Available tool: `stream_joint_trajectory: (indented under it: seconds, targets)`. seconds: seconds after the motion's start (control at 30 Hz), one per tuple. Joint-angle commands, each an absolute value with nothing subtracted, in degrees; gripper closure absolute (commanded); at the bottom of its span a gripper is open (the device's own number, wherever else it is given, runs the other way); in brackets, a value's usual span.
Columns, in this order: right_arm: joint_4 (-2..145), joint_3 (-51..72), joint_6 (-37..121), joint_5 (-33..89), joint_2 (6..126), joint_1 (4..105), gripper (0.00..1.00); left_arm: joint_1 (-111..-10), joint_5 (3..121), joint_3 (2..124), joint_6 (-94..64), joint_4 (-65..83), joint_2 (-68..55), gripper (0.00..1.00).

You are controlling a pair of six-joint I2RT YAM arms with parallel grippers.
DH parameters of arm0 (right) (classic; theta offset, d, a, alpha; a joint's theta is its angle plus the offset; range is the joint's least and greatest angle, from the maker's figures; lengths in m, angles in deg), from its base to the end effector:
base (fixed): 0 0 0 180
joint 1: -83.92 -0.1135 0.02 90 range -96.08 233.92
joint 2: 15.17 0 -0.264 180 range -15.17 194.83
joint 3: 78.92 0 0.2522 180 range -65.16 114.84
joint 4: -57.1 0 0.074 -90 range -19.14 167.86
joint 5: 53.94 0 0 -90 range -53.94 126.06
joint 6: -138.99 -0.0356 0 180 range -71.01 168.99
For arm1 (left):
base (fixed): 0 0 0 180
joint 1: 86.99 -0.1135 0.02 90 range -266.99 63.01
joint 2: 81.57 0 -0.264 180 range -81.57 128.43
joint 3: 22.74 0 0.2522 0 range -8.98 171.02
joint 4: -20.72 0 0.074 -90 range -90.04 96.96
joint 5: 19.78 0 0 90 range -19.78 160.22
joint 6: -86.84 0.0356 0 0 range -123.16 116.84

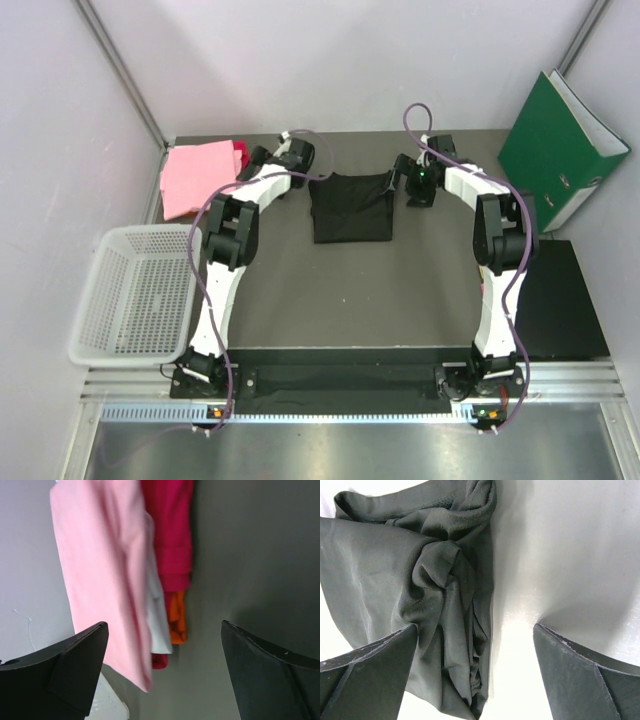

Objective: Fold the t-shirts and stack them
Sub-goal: Put the neatly folded tshirt into the corner of the board with the left arm

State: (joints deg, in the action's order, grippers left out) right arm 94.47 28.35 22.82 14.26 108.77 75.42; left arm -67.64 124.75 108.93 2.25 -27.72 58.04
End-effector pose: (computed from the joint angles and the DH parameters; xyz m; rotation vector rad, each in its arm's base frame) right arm 0.4647 0.0828 0.1735 0.2353 2.5561 0.7187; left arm 0.5033 -0.1460 0.1709 0.1402 2.2721 1.0682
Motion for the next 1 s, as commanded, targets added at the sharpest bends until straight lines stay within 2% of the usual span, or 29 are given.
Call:
stream_joint_trajectory:
  seconds: [0.0,0.53,0.6,0.63,0.67,0.7,0.8,0.97]
  targets:
    - [96.3,30.1,24.6,14.2,106.9,75.1,0.02,-68.3,133.4,109.2,7.4,-23.7,60.2,0.02]
    - [97.0,30.1,24.6,11.6,107.6,77.0,0.01,-72.4,135.6,108.6,8.4,-25.7,63.9,0.03]
    - [96.7,30.2,24.3,11.2,107.8,77.3,0.01,-72.8,134.0,109.0,7.9,-26.4,63.9,0.12]
    - [96.7,30.5,24.3,11.0,107.9,77.3,0.01,-72.9,134.2,109.0,7.6,-27.3,63.8,0.37]
    - [96.8,30.5,24.2,10.9,107.9,77.4,0.01,-73.1,134.2,109.0,7.6,-27.5,63.8,0.78]
    - [96.9,30.8,24.3,10.7,108.1,77.4,0.01,-73.1,135.2,108.8,7.1,-27.4,63.7,1.0]
    - [97.0,30.6,24.3,10.7,108.0,77.4,0.01,-73.1,134.5,109.1,5.0,-29.0,63.0,1.0]
    - [96.0,29.4,23.6,10.5,107.7,77.5,0.01,-72.1,126.1,112.5,-1.2,-36.3,62.2,1.0]
